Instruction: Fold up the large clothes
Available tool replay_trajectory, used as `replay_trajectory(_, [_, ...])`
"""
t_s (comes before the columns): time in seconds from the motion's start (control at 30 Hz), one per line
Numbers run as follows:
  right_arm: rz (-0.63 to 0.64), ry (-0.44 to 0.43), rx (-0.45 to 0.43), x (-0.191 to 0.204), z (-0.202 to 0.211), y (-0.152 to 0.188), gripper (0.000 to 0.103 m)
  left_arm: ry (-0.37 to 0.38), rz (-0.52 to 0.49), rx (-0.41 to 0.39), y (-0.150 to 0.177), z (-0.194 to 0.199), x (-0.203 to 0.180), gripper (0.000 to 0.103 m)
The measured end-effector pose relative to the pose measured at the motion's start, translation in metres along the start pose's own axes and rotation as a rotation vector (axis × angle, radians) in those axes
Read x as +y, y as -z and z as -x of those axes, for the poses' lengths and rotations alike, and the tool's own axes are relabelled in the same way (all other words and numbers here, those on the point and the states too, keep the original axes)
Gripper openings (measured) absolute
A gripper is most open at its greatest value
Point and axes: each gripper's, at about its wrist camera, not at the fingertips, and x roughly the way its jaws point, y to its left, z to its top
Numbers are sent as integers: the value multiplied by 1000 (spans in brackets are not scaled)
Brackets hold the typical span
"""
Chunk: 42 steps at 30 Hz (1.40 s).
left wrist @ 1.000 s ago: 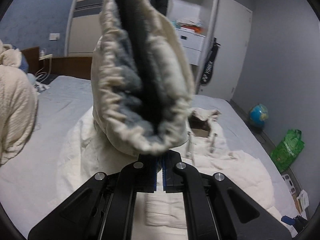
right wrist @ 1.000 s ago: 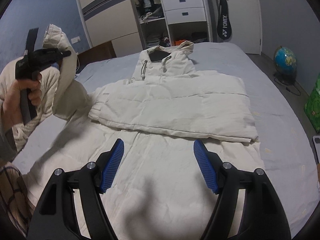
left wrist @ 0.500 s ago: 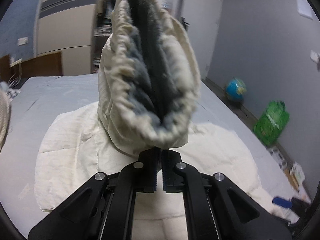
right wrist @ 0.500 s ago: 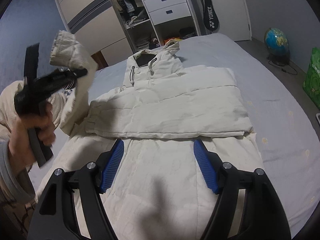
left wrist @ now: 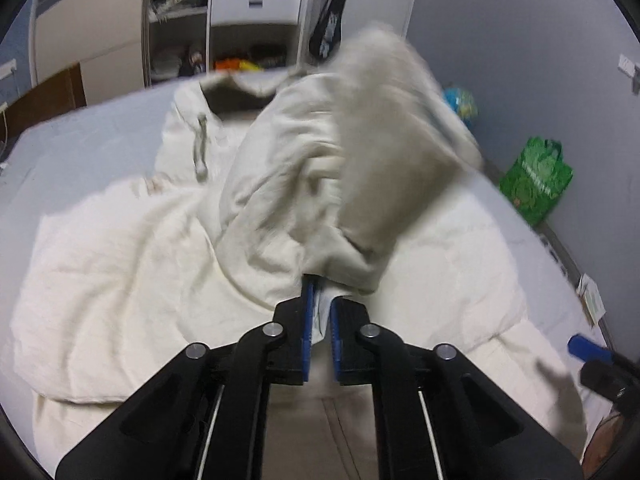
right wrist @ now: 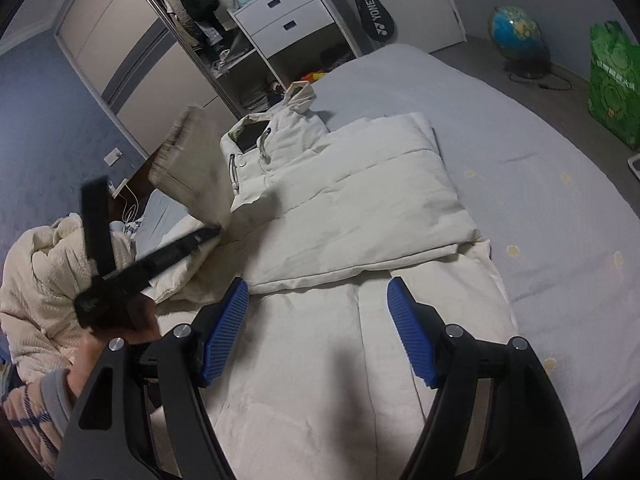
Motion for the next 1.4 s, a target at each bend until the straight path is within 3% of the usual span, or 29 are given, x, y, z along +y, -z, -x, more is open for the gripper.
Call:
replay_trajectory(0.1, [5,-5,11,1,-2,1,69,-1,-27,38,12,-10,-4,15])
replay_trajectory(0.27, [14,-32,48,7,-11,3,69,66,-43,54,29,-4,6,16])
replay_trajectory(0.4, [7,-86,67,13,-21,-5,69,117,-54,64,36,5,13,16])
replay_trajectory(0.43, [-6,-115,71,14,-25,-10,74,131,-66,65,40,8,17,16])
replay_trajectory(0.5, [-54,-178,106,14,-39,-19,80,135,-79,67,44,13,20,17])
replay_trajectory(0.67, [-286,-258,227,2,-94,-23,80,137,-46,76,47,10,25,17])
replay_trajectory(0.83, [-426,-327,249,4,-118,-23,79,134,-35,67,46,11,20,17])
replay_trajectory(0.87, [-436,-336,251,6,-120,-23,77,134,-35,65,46,11,20,17])
replay_trajectory(0.97, [-442,-340,255,11,-124,-24,48,130,-27,65,46,10,19,17])
replay_trajectory(1.0, [-431,-322,252,13,-124,-25,28,127,-25,65,46,10,19,17])
replay_trajectory(1.03, [-423,-302,249,13,-123,-26,20,122,-25,66,46,10,19,17])
replay_trajectory(1.17, [-398,-287,225,10,-119,-34,14,122,-28,62,45,13,15,20])
replay_trajectory(1.23, [-380,-273,198,9,-114,-43,13,138,-27,57,44,17,13,28])
replay_trajectory(1.27, [-377,-266,184,8,-112,-47,13,144,-27,51,44,21,11,50])
replay_trajectory(1.3, [-371,-262,167,7,-108,-53,12,136,-25,34,44,26,11,91])
replay_trajectory(1.37, [-353,-253,136,6,-100,-68,12,127,-24,-45,43,41,12,97])
replay_trajectory(1.4, [-343,-251,128,6,-99,-74,12,138,-23,-48,42,44,13,96])
